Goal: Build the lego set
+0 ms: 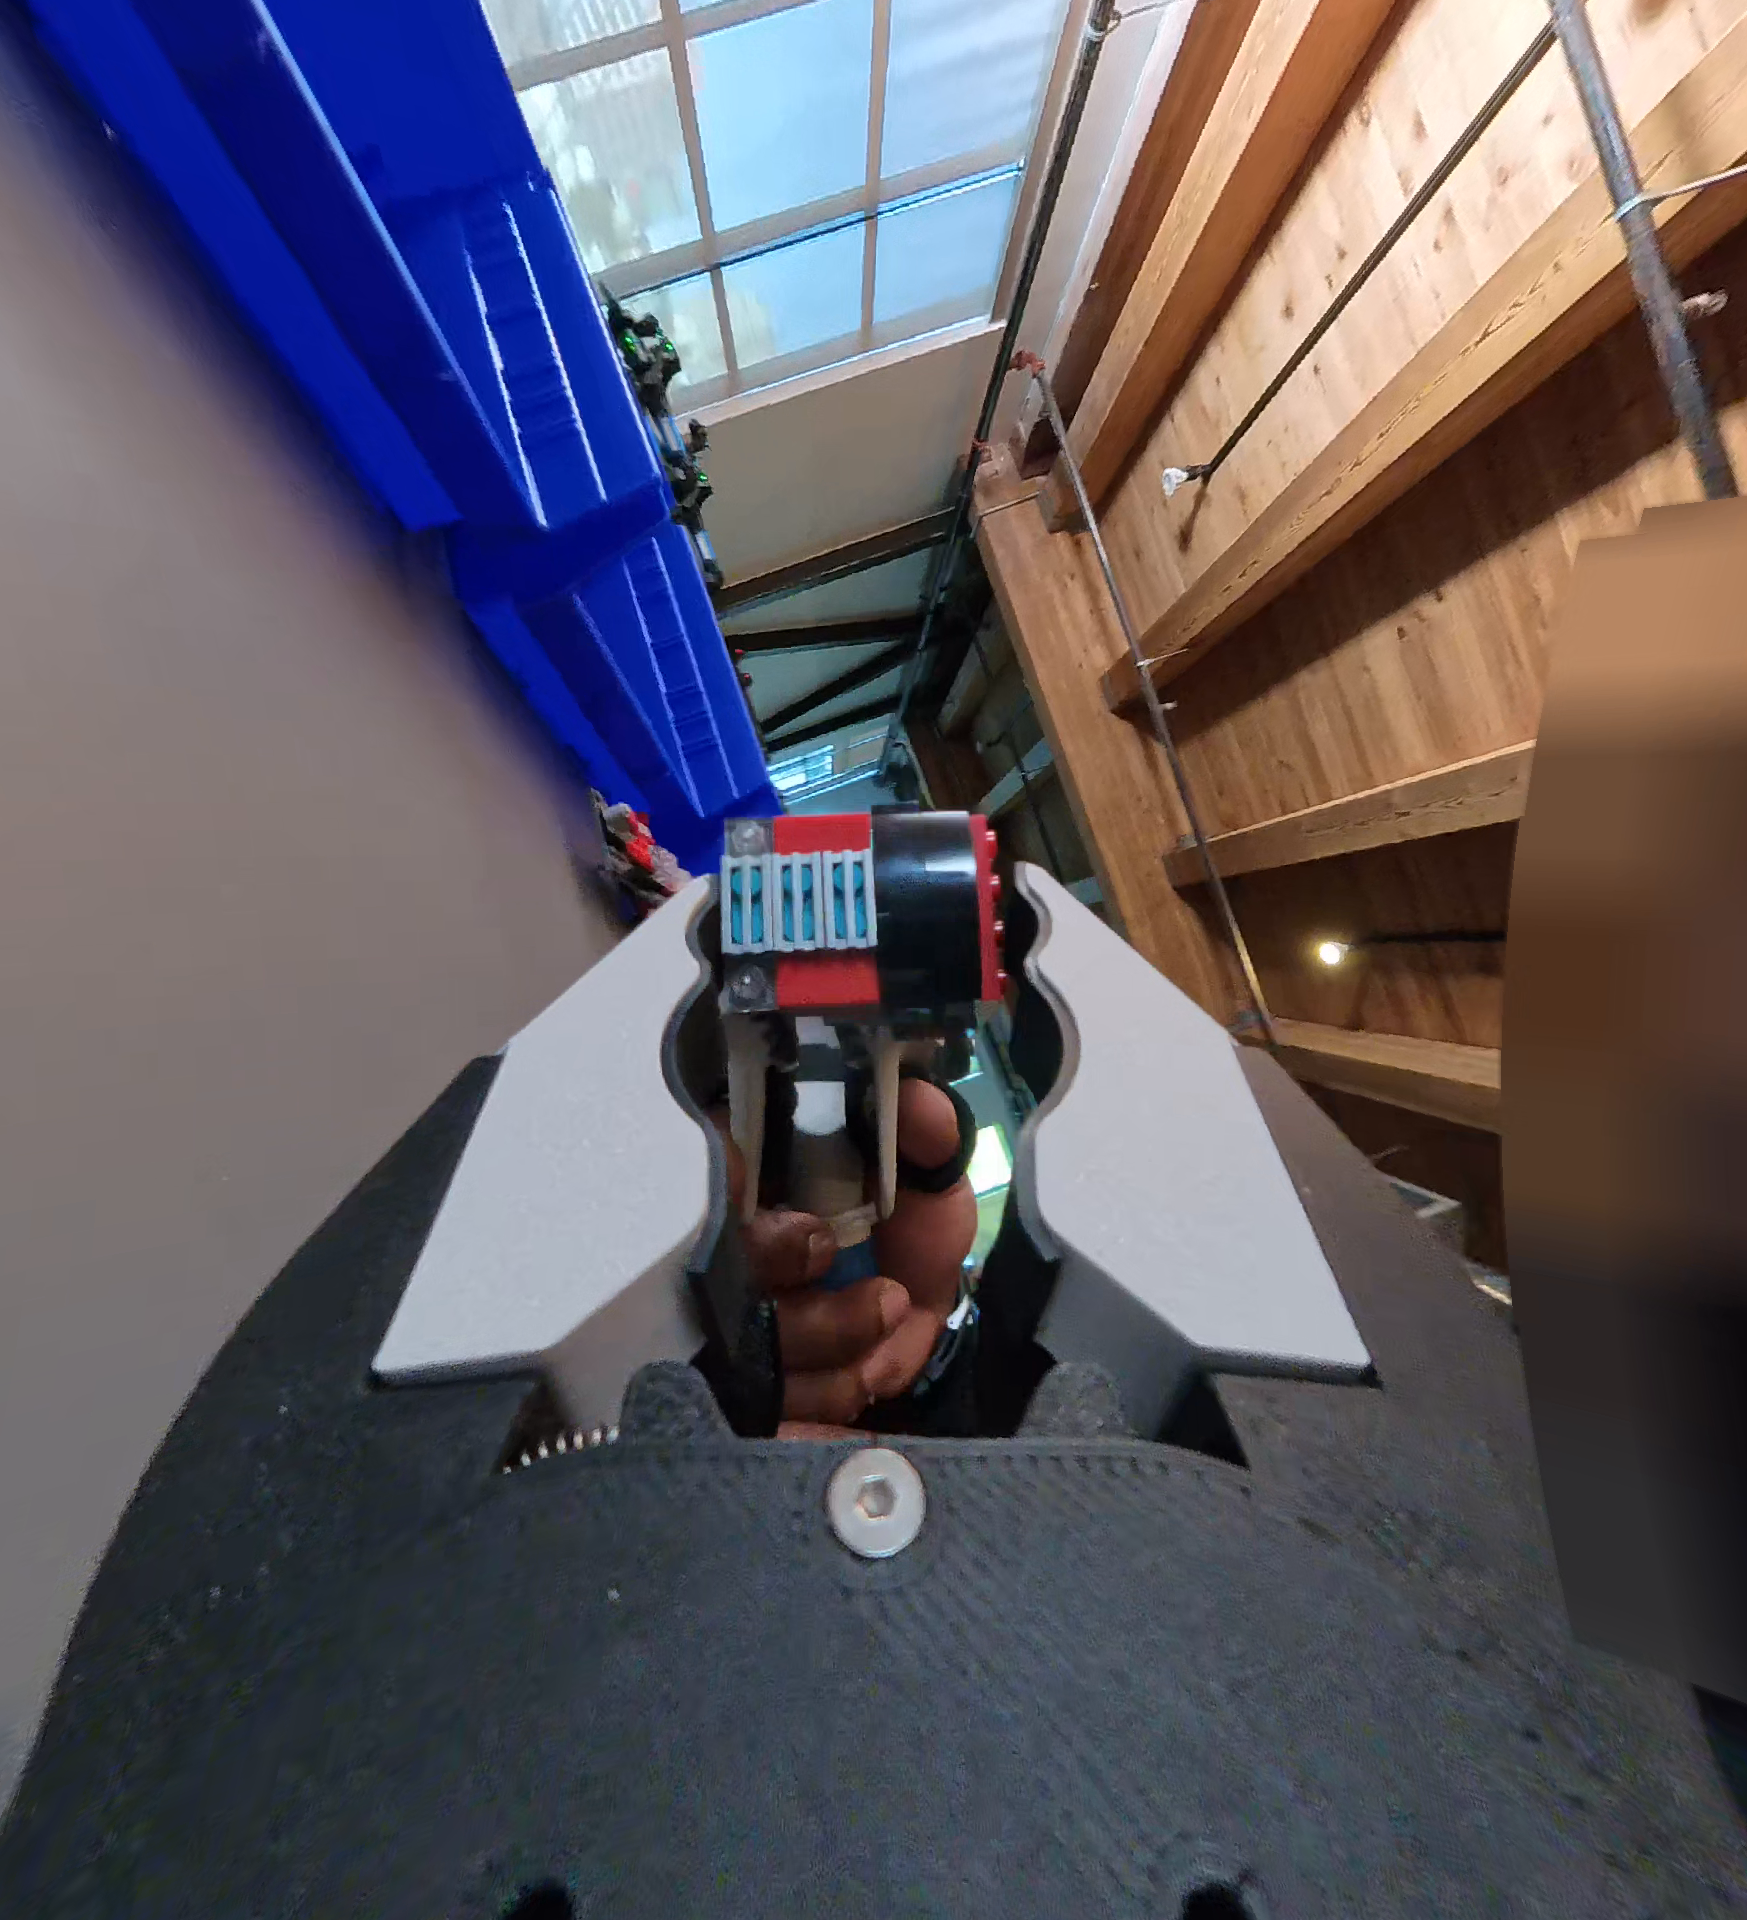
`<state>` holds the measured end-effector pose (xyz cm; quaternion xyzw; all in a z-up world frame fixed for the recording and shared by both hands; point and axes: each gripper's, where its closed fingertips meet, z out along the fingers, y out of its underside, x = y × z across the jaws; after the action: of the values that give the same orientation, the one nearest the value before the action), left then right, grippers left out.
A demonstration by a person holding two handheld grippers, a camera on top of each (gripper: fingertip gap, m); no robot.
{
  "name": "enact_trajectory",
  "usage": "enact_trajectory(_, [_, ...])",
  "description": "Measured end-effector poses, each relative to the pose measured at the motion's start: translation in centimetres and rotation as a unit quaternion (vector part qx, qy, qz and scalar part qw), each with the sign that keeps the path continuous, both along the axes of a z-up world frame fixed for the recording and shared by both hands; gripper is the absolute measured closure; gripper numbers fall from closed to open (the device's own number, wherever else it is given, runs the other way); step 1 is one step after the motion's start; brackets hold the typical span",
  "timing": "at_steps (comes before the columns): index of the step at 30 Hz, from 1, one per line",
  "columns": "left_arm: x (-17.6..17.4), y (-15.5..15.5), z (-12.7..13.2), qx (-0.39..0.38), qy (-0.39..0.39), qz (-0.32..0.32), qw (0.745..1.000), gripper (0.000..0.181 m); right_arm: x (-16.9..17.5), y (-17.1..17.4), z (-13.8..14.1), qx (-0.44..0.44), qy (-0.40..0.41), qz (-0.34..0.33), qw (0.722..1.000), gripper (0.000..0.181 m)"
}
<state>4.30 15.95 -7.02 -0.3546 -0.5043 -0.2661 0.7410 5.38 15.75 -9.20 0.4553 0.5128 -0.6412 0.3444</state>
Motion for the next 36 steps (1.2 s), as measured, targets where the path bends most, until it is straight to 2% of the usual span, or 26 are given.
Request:
enact_trajectory(9, [0.3, -1.1, -0.3, 0.066, 0.004, 0.019, 0.998, 0.129, -0.1, -1.3, -0.3, 0.020, -0.004, 0.032, 0.999, 0.167])
enact_trajectory(14, [-0.3, -2.7, -0.9, 0.106, -0.027, 0.055, 0.993, 0.129, -1.2, -1.0, -1.1, 0.082, 0.046, 0.007, 0.996, 0.138])
enact_trajectory(16, [-0.6, -3.4, -1.6, 0.105, -0.044, 0.073, 0.991, 0.129, -2.0, -0.1, -1.2, 0.116, 0.085, -0.008, 0.990, 0.132])
enact_trajectory(18, [-0.7, -3.7, -2.4, 0.087, -0.061, 0.092, 0.990, 0.129, -2.6, 0.7, -0.9, 0.161, 0.161, -0.021, 0.973, 0.133])
enact_trajectory(20, [-0.8, -4.0, -3.1, 0.071, -0.079, 0.109, 0.988, 0.129, -2.7, 1.0, -0.6, 0.219, 0.265, -0.017, 0.939, 0.135])
enact_trajectory(24, [-0.7, -4.0, -4.0, 0.046, -0.106, 0.122, 0.986, 0.129, -2.3, 0.2, -0.9, 0.338, 0.463, 0.023, 0.819, 0.141])
enact_trajectory(25, [-0.6, -3.9, -4.0, 0.044, -0.108, 0.122, 0.986, 0.129, -2.2, -0.2, -0.8, 0.346, 0.490, 0.031, 0.800, 0.143])
enact_trajectory(26, [-0.6, -3.9, -3.9, 0.043, -0.111, 0.121, 0.986, 0.129, -2.0, -0.7, -0.7, 0.346, 0.503, 0.039, 0.791, 0.144])
enact_trajectory(36, [-0.3, -4.0, -4.3, 0.049, -0.140, 0.137, 0.979, 0.129, -0.9, -2.9, -1.8, 0.329, 0.496, 0.094, 0.798, 0.145])
